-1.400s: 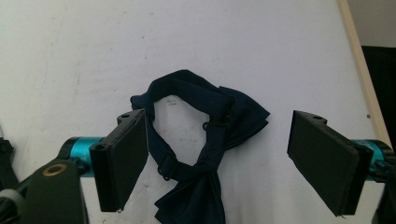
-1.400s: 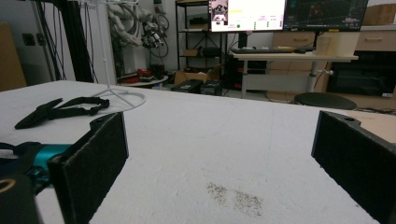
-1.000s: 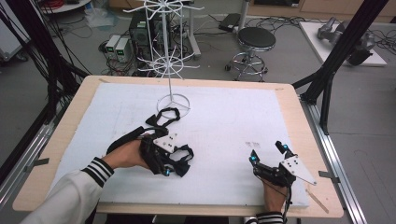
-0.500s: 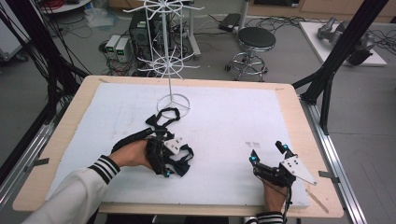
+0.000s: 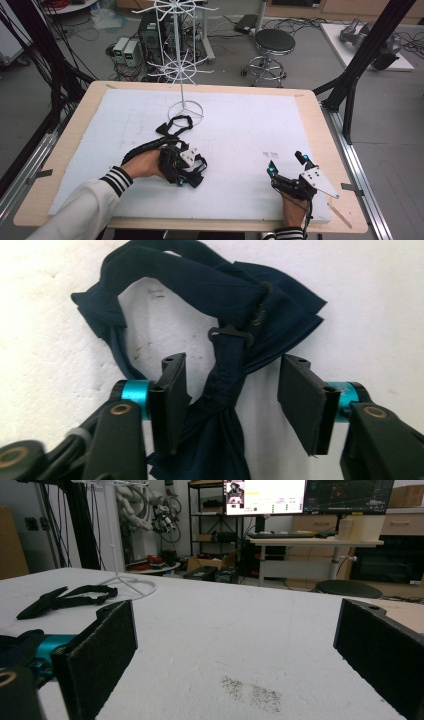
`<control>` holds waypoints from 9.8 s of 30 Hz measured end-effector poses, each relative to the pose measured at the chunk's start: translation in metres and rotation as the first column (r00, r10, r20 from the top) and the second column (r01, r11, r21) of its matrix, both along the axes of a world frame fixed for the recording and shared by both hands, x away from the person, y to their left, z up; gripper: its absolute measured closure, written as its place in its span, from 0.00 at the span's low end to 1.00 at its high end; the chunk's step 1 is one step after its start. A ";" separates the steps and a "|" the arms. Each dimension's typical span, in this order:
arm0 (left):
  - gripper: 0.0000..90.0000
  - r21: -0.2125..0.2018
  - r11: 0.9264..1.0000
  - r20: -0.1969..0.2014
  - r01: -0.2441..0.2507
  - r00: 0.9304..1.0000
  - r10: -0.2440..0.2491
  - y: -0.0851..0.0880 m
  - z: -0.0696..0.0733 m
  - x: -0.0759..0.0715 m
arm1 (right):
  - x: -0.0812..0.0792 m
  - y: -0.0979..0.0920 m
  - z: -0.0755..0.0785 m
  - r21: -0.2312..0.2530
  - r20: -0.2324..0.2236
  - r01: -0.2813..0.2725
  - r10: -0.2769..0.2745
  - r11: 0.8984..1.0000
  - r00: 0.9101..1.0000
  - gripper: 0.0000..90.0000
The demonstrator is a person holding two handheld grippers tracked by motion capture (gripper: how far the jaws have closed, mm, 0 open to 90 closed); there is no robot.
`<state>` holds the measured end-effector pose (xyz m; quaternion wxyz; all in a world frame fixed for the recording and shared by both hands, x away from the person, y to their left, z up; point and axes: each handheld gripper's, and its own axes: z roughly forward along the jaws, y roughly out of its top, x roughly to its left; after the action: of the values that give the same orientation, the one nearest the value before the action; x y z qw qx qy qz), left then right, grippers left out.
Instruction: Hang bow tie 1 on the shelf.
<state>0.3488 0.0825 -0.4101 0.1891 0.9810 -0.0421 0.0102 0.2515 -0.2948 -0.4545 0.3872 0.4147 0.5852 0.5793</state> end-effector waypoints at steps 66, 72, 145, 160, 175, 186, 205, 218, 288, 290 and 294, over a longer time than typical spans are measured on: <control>0.83 -0.552 0.807 0.062 -0.210 0.955 0.292 0.052 0.054 0.003 | 0.000 0.000 0.000 -0.003 0.003 0.000 0.000 1.000 1.000 0.03; 0.83 -0.621 0.749 0.047 -0.231 0.943 0.329 0.061 0.060 0.003 | 0.000 0.000 0.000 -0.005 0.003 0.000 0.000 1.000 1.000 0.03; 0.84 -0.828 0.466 0.040 -0.311 0.797 0.603 0.116 0.116 0.025 | 0.000 0.001 0.000 -0.006 0.000 0.001 -0.001 1.000 1.000 0.03; 0.84 -0.808 0.497 0.087 -0.316 0.770 0.632 0.102 0.119 0.037 | 0.000 0.000 0.000 -0.006 0.004 0.001 -0.001 1.000 1.000 0.03; 0.84 -0.764 0.544 0.141 -0.348 0.732 0.666 0.089 0.110 0.044 | 0.000 0.000 0.000 -0.007 0.005 0.002 -0.002 1.000 1.000 0.03; 0.84 -0.729 0.574 0.157 -0.373 0.725 0.670 0.083 0.101 0.050 | 0.000 0.001 0.000 -0.008 0.005 0.003 -0.002 1.000 1.000 0.03; 0.84 -0.752 0.552 0.154 -0.359 0.719 0.678 0.081 0.102 0.047 | 0.000 0.000 0.000 -0.009 0.007 0.000 0.000 1.000 1.000 0.03; 0.84 -0.768 0.534 0.135 -0.352 0.727 0.673 0.082 0.114 0.045 | 0.000 0.000 0.000 -0.011 0.007 0.002 -0.002 1.000 1.000 0.03; 0.15 -0.823 0.403 -0.052 -0.400 0.760 0.648 0.124 0.074 0.024 | 0.000 0.001 0.000 -0.013 0.004 0.004 -0.004 1.000 1.000 0.03; 0.15 -0.835 0.381 -0.058 -0.397 0.752 0.656 0.133 0.072 0.018 | -0.001 0.002 0.000 -0.012 0.002 0.005 -0.005 1.000 1.000 0.03; 0.15 -0.855 0.349 -0.053 -0.385 0.733 0.678 0.150 0.064 0.007 | 0.000 0.002 0.000 -0.012 0.004 0.005 -0.005 1.000 1.000 0.03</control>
<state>0.3554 0.2326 -0.3458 0.5995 0.7149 0.2642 0.2444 0.2511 -0.2932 -0.4545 0.3923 0.4127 0.5870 0.5755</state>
